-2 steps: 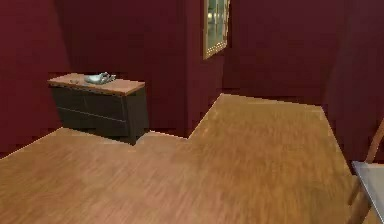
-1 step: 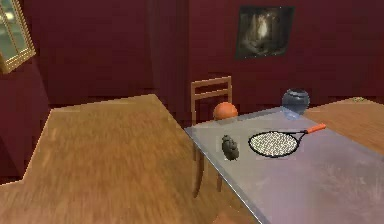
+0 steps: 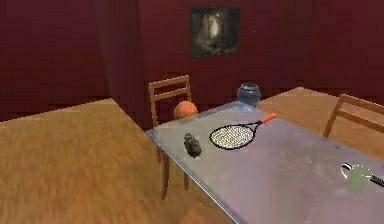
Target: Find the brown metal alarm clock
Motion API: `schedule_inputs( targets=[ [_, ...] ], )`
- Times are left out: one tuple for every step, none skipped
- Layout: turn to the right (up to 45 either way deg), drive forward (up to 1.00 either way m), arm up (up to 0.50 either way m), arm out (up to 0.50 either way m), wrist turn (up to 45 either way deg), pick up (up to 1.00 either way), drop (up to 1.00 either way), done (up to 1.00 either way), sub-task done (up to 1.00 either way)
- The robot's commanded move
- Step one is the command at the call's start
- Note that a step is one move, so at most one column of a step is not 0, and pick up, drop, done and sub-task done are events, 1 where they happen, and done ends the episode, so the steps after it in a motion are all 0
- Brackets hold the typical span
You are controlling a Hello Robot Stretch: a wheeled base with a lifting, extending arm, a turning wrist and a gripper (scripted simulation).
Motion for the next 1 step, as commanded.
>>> schedule_inputs(
  targets=[
    [0.0,0.0,0.0,0.0,0.0,0.0,0.0,1.0,0.0]
  ],
)
